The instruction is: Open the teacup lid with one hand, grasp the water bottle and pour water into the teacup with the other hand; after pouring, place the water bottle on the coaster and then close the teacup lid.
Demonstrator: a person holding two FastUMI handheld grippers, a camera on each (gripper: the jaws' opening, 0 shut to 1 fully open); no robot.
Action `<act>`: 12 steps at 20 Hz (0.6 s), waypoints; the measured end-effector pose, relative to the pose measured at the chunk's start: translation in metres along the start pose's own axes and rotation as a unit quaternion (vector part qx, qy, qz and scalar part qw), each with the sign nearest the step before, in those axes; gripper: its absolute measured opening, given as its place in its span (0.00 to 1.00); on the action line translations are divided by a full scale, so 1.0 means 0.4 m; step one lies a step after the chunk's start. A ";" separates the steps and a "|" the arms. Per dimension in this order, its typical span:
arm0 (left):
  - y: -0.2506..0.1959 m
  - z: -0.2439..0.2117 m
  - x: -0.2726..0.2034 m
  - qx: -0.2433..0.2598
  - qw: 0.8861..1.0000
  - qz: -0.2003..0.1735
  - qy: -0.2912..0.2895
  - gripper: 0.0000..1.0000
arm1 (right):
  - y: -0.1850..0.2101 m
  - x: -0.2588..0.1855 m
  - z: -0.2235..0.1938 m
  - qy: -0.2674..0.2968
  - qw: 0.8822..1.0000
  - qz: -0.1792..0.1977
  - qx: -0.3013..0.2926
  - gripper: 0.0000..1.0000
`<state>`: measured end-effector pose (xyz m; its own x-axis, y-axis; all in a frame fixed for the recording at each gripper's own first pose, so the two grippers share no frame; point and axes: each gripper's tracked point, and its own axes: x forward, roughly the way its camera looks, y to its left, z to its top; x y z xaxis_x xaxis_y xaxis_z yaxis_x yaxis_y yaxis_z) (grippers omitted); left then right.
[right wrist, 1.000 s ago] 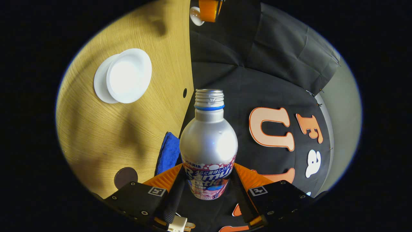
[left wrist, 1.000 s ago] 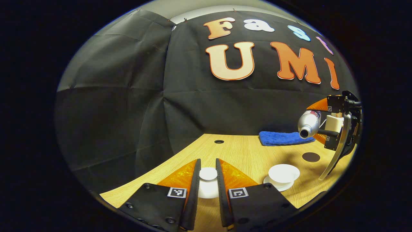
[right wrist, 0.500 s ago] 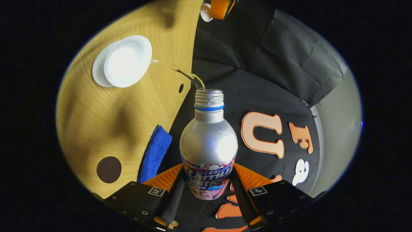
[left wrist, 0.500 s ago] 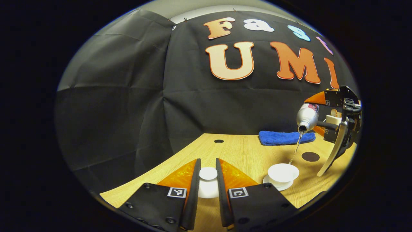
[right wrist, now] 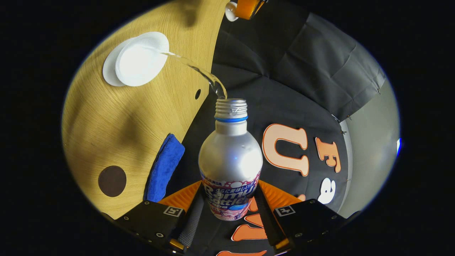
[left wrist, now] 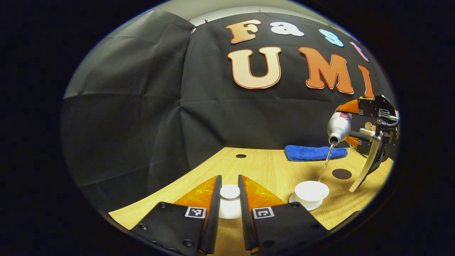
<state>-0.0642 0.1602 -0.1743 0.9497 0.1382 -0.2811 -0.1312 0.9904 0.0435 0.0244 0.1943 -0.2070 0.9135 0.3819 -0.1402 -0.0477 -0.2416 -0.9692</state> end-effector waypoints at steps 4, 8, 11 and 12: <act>-0.005 -0.002 -0.002 -0.003 1.000 -0.003 0.000 0.34 | -0.002 -0.009 0.014 -0.003 1.000 -0.019 -0.022 0.78; -0.004 -0.008 -0.003 -0.003 1.000 -0.003 0.003 0.34 | -0.014 0.000 0.007 -0.006 0.999 -0.021 -0.034 0.78; -0.001 -0.008 -0.001 -0.003 1.000 -0.001 0.002 0.34 | -0.015 -0.004 0.015 -0.010 0.999 -0.026 -0.042 0.78; -0.003 -0.007 -0.003 -0.003 1.000 -0.002 0.002 0.33 | -0.015 -0.004 0.018 -0.011 0.999 -0.027 -0.046 0.78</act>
<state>-0.0659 0.1588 -0.1766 0.9492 0.1351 -0.2842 -0.1301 0.9908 0.0364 0.0204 0.2016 -0.2024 0.9049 0.4153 -0.0931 0.0396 -0.3000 -0.9531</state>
